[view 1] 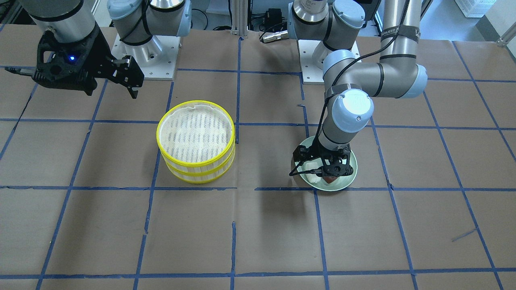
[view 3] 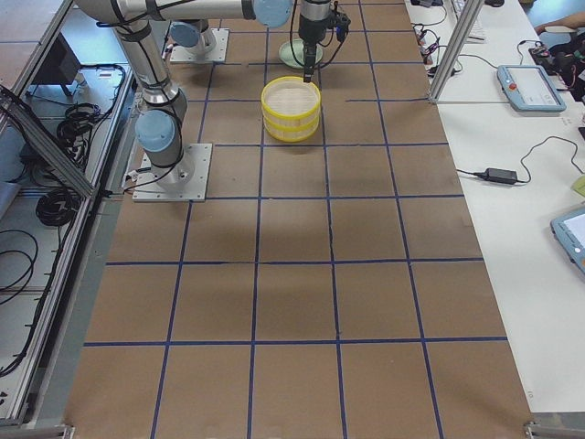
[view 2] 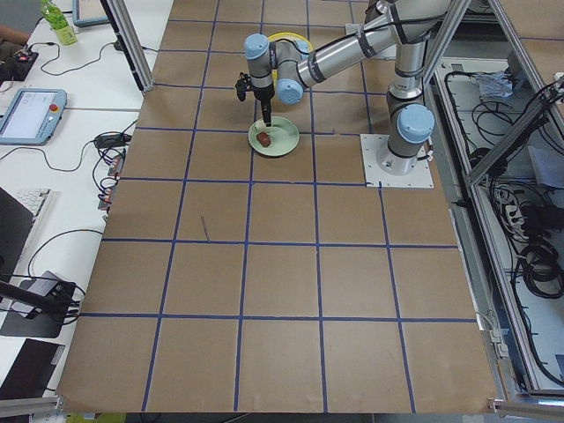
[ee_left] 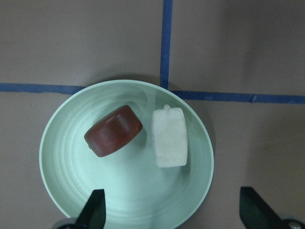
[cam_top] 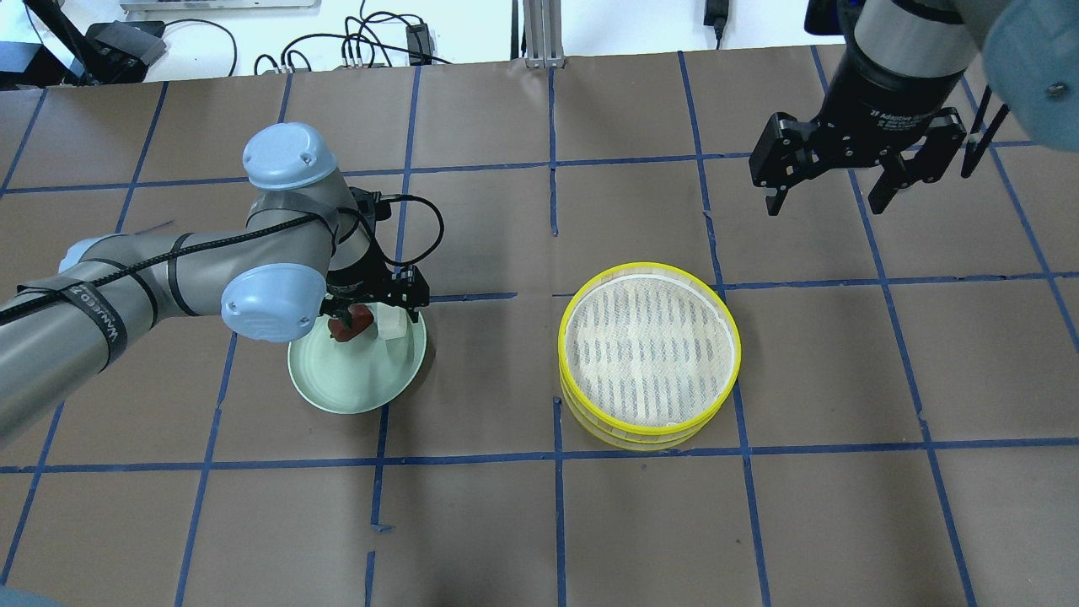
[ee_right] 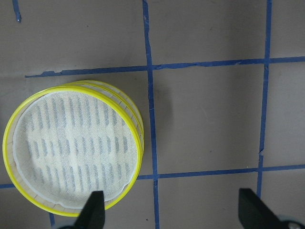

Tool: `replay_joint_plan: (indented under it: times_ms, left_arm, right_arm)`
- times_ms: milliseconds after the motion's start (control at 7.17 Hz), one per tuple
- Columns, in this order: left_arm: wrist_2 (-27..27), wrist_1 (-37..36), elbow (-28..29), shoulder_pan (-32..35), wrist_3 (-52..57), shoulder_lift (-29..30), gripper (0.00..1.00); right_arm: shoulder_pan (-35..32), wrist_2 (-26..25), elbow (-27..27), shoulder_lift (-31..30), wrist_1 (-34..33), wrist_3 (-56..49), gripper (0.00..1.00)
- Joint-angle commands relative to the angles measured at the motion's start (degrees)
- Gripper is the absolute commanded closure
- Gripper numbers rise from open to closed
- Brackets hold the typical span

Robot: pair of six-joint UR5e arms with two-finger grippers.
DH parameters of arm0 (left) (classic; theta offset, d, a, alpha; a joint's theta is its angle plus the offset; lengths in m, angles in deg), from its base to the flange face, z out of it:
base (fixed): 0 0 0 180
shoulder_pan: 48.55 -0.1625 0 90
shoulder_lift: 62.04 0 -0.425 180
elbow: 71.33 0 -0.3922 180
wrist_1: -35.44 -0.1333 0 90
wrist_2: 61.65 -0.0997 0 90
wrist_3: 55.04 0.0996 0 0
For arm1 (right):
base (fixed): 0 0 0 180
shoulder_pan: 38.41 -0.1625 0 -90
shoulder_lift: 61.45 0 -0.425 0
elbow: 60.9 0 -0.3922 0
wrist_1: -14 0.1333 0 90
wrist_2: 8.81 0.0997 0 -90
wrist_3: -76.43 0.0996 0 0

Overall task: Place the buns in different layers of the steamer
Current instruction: 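Grasp the white bun with left gripper while right gripper lowers to steamer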

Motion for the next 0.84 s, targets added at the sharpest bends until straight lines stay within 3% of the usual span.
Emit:
replay_joint_plan:
  times_ms: [0,279,419,558,698]
  left_arm:
    - [0.00,-3.50,-0.22,0.16,0.25,1.80,0.02]
    - [-0.35,-3.59,0.48,0.25,0.17,1.63,0.02]
    - [-0.26,-3.59,0.57,0.25,0.08,1.71,0.08]
    - [-0.44,-3.50,0.49,0.51,-0.53,1.63,0.21]
    - [-0.44,-3.41,0.40,1.21,-3.76,1.54,0.46]
  right_arm:
    - [-0.67,0.19,7.83,0.66,-7.73,0.95,0.02]
    - [-1.11,0.19,18.20,2.15,-22.29,1.13,0.01]
    - [-2.94,0.02,22.26,2.59,-29.68,1.05,0.01]
    - [-4.44,-0.07,24.73,3.56,-33.15,0.79,0.02]
    - [-4.45,-0.33,25.98,4.35,-35.18,0.17,0.02]
